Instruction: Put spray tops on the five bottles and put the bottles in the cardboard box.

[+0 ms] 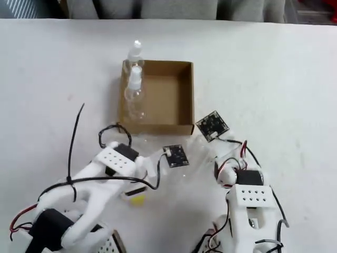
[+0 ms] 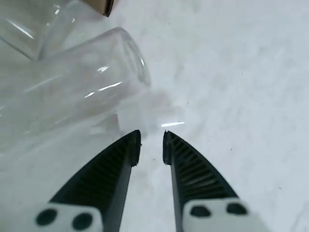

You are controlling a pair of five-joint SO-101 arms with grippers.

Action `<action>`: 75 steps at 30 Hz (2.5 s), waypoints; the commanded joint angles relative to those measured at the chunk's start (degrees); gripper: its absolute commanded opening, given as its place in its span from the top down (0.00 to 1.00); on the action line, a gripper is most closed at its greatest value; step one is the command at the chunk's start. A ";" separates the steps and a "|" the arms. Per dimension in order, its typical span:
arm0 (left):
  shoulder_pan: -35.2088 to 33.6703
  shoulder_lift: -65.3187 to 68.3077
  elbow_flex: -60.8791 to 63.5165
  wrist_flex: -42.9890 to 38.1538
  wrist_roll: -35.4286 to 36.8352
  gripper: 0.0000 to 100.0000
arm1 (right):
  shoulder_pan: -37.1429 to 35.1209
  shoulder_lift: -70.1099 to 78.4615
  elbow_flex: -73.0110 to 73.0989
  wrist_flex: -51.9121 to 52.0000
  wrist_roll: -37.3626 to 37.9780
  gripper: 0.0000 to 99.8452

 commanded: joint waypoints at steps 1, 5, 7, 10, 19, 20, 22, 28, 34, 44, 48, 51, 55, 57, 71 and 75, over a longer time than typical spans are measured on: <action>1.10 0.31 -2.99 -0.62 0.35 0.82 | -0.48 -0.22 -0.26 -0.66 -0.35 0.93; 4.70 0.31 -2.37 -1.14 0.18 0.95 | -0.48 -0.22 -0.26 -0.66 -0.35 0.93; 4.97 0.31 -2.37 -0.97 0.18 0.98 | -0.48 -0.22 -0.26 -0.66 -0.35 0.93; 5.23 0.31 -2.37 0.97 0.18 0.97 | -0.48 -0.22 -0.26 -0.57 -0.35 0.93; 4.88 -0.57 -1.58 5.10 0.18 0.98 | 0.40 -0.04 -3.78 2.24 0.09 0.93; 5.23 -1.27 -1.41 6.07 0.09 0.98 | 0.57 0.04 -5.63 4.44 0.09 0.93; 5.32 -4.44 -1.05 7.74 0.26 0.98 | 0.84 0.22 -9.85 9.63 0.18 0.93; 4.79 -19.91 3.52 11.08 0.79 0.98 | 0.57 0.31 -20.40 21.05 3.43 0.93; -5.67 -37.41 6.07 15.12 0.79 0.98 | 0.84 0.40 -29.10 26.68 5.80 0.93; -25.19 -45.14 6.24 12.13 3.96 0.98 | 0.40 13.41 -35.34 26.95 -0.97 0.96; -30.55 -45.14 6.51 9.49 6.51 0.98 | -4.09 18.59 -39.91 32.57 16.00 0.97; -34.68 -45.14 8.44 5.01 8.62 0.98 | -6.73 18.24 -42.64 38.55 26.99 0.97; -38.64 -45.14 10.02 1.49 8.88 0.98 | -9.89 15.87 -43.25 44.62 37.19 0.93; -39.25 -45.14 10.55 1.05 8.88 0.98 | -11.30 14.64 -43.25 48.40 43.08 0.89; -41.19 -45.49 12.13 -2.81 8.97 0.98 | -21.49 14.02 -32.97 46.64 61.54 0.79; -41.54 -45.49 12.22 -4.40 11.69 0.98 | -23.34 14.02 -29.71 41.27 61.89 0.79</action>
